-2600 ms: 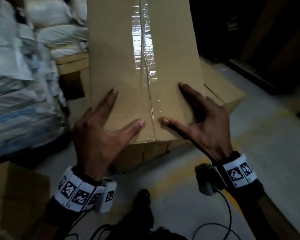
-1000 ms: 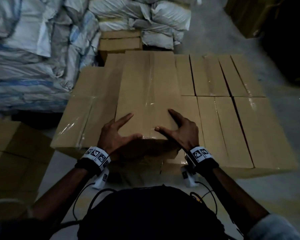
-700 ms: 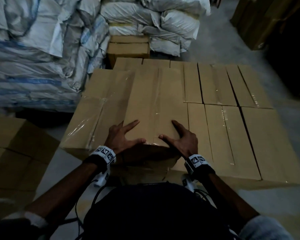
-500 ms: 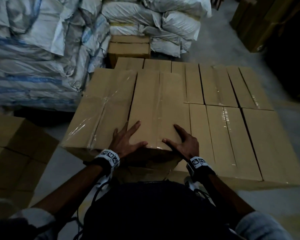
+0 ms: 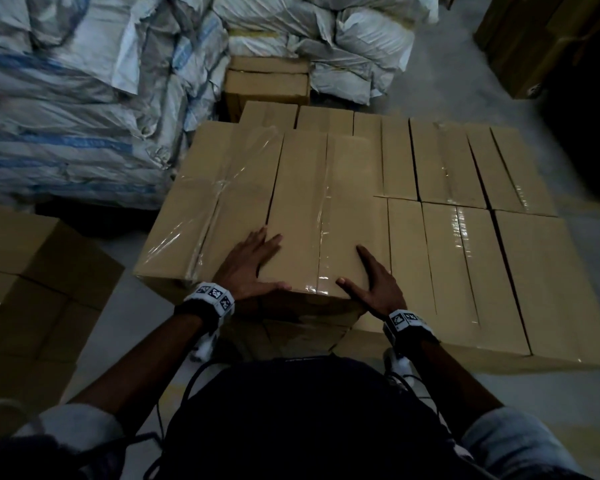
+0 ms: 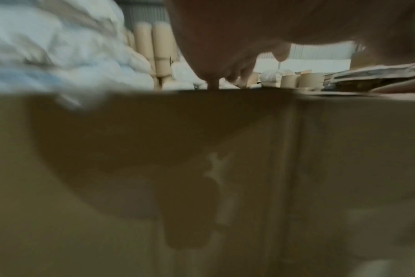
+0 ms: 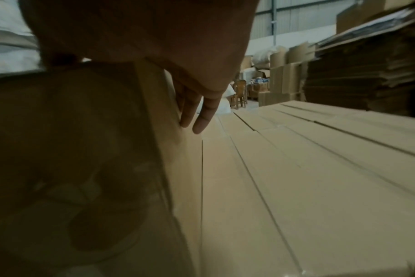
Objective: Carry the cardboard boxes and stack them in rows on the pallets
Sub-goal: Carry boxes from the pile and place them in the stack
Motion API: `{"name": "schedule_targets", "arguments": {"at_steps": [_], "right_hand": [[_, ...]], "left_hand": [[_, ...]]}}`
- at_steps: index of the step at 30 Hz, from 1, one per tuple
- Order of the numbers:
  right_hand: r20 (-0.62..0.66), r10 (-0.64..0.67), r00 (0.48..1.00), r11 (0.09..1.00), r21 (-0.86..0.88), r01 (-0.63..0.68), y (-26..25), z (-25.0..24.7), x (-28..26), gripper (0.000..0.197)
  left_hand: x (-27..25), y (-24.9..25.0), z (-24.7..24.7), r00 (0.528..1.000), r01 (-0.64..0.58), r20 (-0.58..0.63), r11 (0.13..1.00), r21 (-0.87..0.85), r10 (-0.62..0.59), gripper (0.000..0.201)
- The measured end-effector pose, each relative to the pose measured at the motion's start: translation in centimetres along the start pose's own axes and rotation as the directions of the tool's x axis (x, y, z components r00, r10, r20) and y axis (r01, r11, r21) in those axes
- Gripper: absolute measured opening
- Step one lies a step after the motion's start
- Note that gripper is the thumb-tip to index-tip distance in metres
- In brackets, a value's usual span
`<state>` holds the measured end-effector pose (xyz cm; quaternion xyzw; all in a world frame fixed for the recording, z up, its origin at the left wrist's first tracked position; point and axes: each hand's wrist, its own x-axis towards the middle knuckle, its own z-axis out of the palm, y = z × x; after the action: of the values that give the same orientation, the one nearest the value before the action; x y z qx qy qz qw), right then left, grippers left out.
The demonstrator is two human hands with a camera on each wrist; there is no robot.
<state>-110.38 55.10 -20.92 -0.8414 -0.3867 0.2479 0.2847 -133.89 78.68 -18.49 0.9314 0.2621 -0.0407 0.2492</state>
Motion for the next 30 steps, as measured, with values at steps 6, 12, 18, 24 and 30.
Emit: {"name": "schedule_targets", "arguments": {"at_steps": [6,12,18,24,30], "right_hand": [[0.204,-0.001,0.979,0.991,-0.135,0.029,0.5,-1.6,0.0,0.135],[0.267,0.009,0.964,0.953,-0.294,0.073,0.7,-1.9,0.1,0.128],[0.233,-0.058,0.971,0.915,-0.376,0.145,1.9,-1.7,0.0,0.123],[0.191,-0.139,0.972,0.875,-0.436,0.211,2.6,-1.9,-0.3,0.109],[0.224,-0.15,0.963,0.859,-0.453,0.239,2.9,-2.3,-0.8,0.099]], "left_hand": [[-1.1,-3.9,-1.2,0.984,-0.11,0.172,0.914,0.39,0.045,0.126],[-0.1,-3.0,-0.7,0.987,-0.063,0.16,0.887,0.458,-0.013,0.135],[0.7,-2.6,0.4,0.99,-0.003,0.128,0.908,0.418,-0.056,0.146],[0.8,-3.1,0.4,0.995,-0.02,0.099,0.906,0.423,-0.024,0.145],[0.7,-3.1,0.4,0.995,-0.019,0.096,0.91,0.414,-0.022,0.146]]}}
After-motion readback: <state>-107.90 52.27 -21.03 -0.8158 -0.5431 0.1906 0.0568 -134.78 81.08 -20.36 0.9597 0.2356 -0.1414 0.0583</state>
